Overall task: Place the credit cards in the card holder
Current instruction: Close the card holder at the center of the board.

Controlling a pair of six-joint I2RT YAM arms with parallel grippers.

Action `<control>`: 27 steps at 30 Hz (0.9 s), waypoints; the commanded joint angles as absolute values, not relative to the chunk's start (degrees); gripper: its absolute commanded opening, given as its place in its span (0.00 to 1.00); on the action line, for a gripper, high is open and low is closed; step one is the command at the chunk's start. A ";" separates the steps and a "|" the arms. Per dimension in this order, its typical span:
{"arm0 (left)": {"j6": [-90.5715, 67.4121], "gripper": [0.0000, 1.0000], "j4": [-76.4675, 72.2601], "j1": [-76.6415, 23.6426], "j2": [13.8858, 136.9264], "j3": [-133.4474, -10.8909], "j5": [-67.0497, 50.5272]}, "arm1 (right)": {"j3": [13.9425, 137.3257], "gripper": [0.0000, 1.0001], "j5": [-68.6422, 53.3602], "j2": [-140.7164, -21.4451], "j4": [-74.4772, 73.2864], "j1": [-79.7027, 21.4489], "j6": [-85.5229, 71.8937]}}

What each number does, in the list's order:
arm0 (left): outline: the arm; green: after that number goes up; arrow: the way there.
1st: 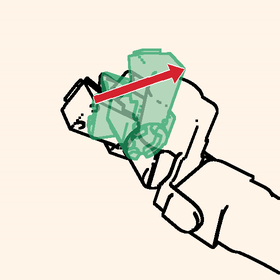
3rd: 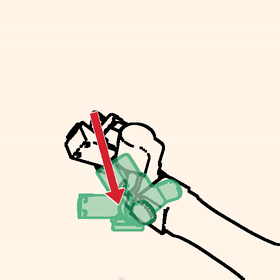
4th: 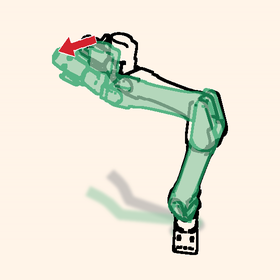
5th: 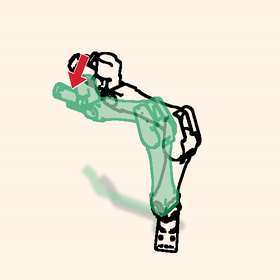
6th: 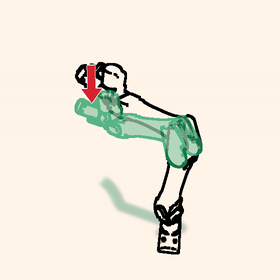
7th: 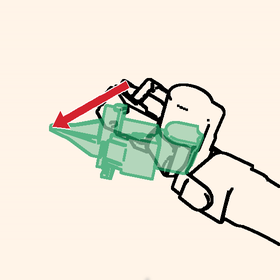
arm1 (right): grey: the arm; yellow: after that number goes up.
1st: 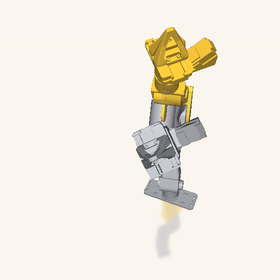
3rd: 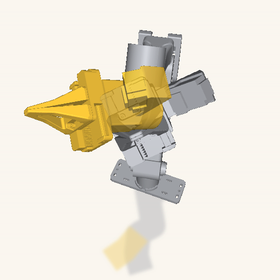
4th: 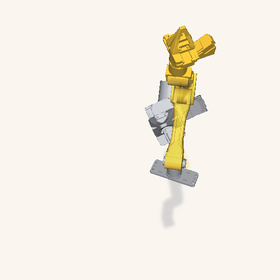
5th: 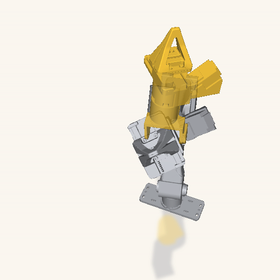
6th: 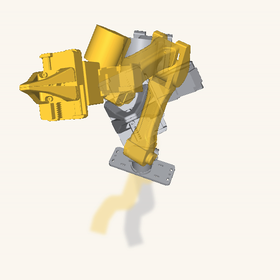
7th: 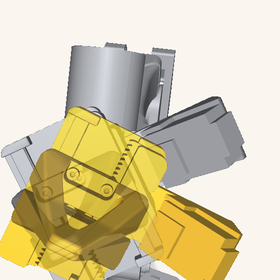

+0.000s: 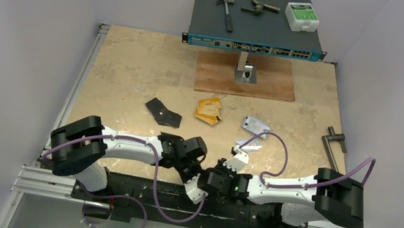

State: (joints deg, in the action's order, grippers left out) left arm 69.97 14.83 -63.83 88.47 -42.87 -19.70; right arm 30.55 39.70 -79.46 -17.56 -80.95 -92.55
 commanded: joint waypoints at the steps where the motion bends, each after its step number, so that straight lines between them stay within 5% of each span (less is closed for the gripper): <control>1: 58.71 0.25 10.84 -61.35 88.51 -45.29 -20.56 | 25.48 0.00 20.01 -88.14 -29.43 -88.97 -99.32; 6: 56.54 0.28 11.70 -61.42 86.93 -45.56 -21.48 | 27.88 0.00 20.88 -88.75 -33.38 -89.90 -100.51; 10: 56.43 0.29 11.69 -61.61 86.68 -45.82 -19.52 | 30.30 0.48 24.54 -80.38 -36.68 -86.35 -95.41; 17: 56.25 0.29 10.73 -61.44 85.00 -44.20 -17.17 | 34.02 0.92 22.45 -64.32 -38.05 -73.15 -80.84; 27: 57.15 0.29 10.31 -61.70 84.86 -44.43 -16.42 | 33.50 0.99 16.37 -51.90 -49.65 -72.42 -89.05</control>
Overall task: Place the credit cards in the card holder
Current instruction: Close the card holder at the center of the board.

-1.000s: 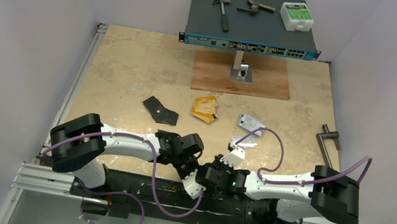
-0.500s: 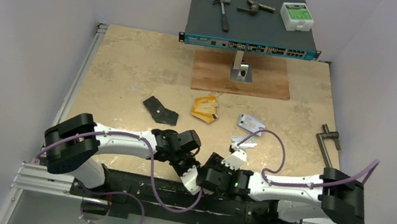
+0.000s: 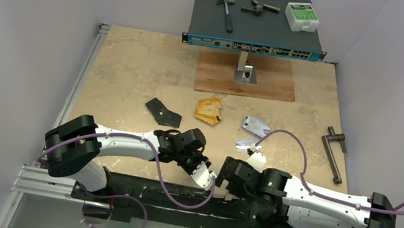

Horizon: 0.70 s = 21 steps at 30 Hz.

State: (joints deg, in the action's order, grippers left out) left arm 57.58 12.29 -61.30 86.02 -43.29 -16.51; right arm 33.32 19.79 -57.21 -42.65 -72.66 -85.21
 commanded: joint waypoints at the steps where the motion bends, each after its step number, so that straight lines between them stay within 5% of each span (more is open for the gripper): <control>1: 57.21 0.29 10.17 -61.70 85.01 -44.39 -16.31 | 32.76 0.99 15.89 -50.58 -49.24 -72.42 -89.11; 15: 57.65 0.29 9.53 -61.88 84.42 -43.60 -16.01 | 28.76 0.99 17.07 -54.86 -46.62 -71.81 -95.87; 21: 57.89 0.28 9.26 -61.75 83.85 -43.05 -15.43 | 27.88 0.94 17.38 -53.72 -40.23 -63.98 -89.32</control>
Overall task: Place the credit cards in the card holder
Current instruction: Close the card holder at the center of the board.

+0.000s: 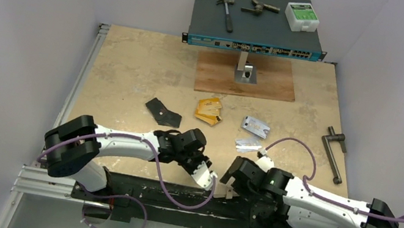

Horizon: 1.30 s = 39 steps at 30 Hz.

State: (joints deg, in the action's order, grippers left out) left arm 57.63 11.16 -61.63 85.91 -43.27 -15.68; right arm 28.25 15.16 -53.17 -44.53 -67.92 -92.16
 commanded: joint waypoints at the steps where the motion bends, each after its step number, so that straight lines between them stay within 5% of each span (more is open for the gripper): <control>1: 58.03 0.28 9.13 -61.77 83.78 -42.97 -15.12 | 28.41 0.93 17.21 -55.14 -38.57 -63.07 -87.60; 21: 57.49 0.27 9.49 -59.95 80.51 -38.85 -13.98 | 50.73 0.81 9.28 -90.33 -20.08 -46.76 -60.85; 29: 57.06 0.28 8.22 -61.11 80.33 -39.13 -15.32 | 48.25 0.92 11.19 -77.40 -28.96 -39.36 -56.46; 39: 59.40 0.32 3.19 -67.03 81.70 -38.39 -15.18 | 29.15 0.99 -4.75 -59.83 -25.31 -38.89 -60.46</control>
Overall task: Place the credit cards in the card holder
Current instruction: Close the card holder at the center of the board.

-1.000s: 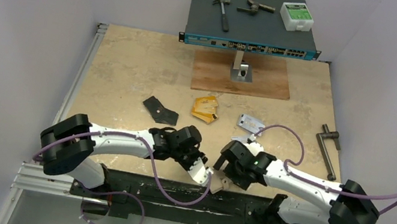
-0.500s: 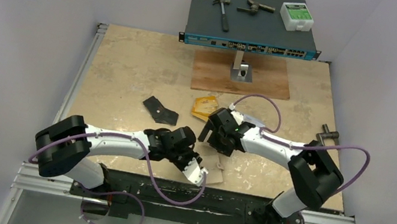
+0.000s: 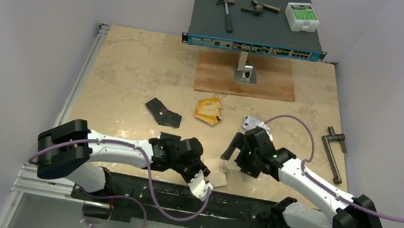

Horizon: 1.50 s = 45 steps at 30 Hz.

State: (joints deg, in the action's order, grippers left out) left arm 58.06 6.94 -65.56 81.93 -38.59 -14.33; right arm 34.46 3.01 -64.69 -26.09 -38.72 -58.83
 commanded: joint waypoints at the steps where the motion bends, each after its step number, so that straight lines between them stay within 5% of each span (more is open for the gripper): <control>1: 59.53 0.32 3.01 -67.32 81.70 -38.26 -15.17 | 28.40 0.99 -5.49 -58.67 -25.14 -38.90 -60.75; 14: 63.37 0.34 -3.76 -69.70 89.59 -37.63 -12.99 | 24.73 0.96 -9.98 -61.68 -16.33 -44.74 -65.58; 19: 64.98 0.32 -9.03 -69.22 93.20 -36.86 -9.44 | 25.21 0.86 -9.99 -66.65 -11.92 -45.35 -65.98; 33: 68.07 0.31 -10.70 -55.83 91.66 -37.47 -11.90 | 38.77 0.79 -10.98 -88.48 -2.97 -44.28 -60.91; 45: 64.47 0.36 -6.26 -51.72 87.27 -40.60 -10.41 | 38.33 0.95 -4.11 -75.53 -17.27 -42.23 -58.35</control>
State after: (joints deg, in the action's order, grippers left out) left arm 66.89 -6.59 -53.28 90.26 -37.52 -12.10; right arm 37.19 -3.66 -79.55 -8.23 -41.95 -62.43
